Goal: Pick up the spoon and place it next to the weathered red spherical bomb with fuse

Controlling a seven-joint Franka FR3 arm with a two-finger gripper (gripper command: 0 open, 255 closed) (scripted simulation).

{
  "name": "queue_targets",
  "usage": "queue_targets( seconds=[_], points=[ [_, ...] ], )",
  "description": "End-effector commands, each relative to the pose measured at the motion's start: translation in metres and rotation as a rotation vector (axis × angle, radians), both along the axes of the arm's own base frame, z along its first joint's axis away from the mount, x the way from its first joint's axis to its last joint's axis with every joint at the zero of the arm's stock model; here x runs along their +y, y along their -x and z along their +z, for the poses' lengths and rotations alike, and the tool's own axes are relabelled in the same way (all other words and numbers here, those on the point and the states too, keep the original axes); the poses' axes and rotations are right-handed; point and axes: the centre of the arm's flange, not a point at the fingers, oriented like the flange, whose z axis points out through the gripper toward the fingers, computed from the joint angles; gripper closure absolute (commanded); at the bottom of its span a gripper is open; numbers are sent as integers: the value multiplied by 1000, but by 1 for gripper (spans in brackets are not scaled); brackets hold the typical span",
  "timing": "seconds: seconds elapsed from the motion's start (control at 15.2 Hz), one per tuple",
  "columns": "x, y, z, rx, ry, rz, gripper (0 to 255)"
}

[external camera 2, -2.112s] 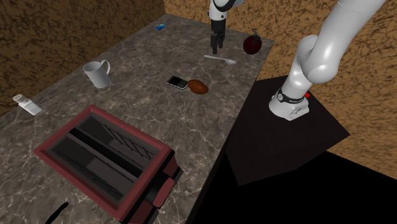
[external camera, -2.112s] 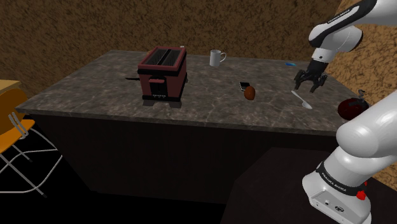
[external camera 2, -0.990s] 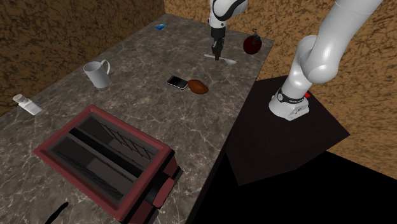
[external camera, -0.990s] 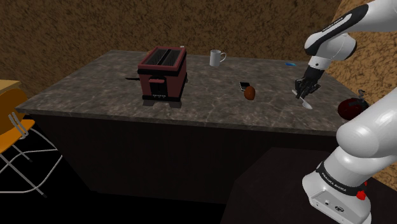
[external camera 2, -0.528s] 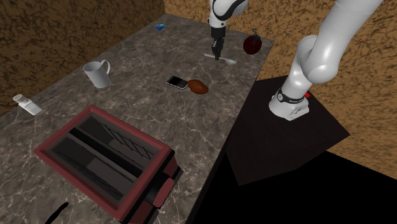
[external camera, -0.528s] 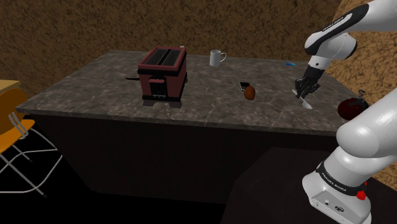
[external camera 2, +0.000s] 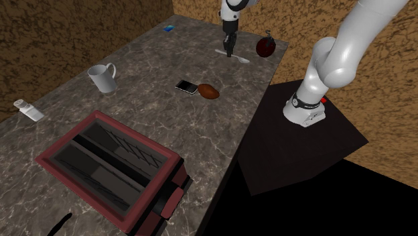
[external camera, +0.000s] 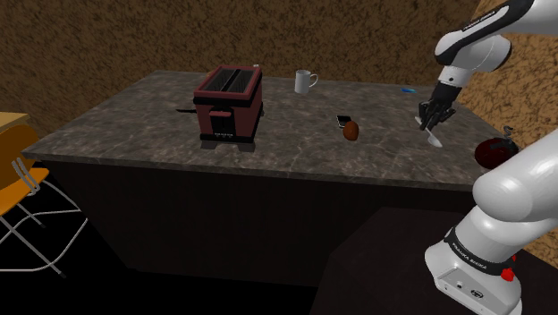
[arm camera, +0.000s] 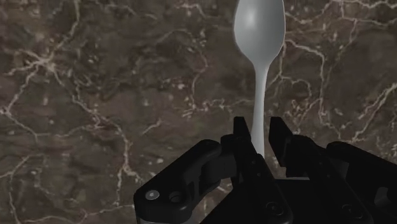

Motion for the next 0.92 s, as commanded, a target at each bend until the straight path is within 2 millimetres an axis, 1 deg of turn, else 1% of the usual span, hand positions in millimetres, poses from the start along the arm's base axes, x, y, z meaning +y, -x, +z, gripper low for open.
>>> queue_targets(
  seconds=[0.0, 0.86],
  points=[
    [1, 0, 11, 1, 0, 0, 255],
    [1, 0, 80, 1, 0, 0, 255]
  ],
)
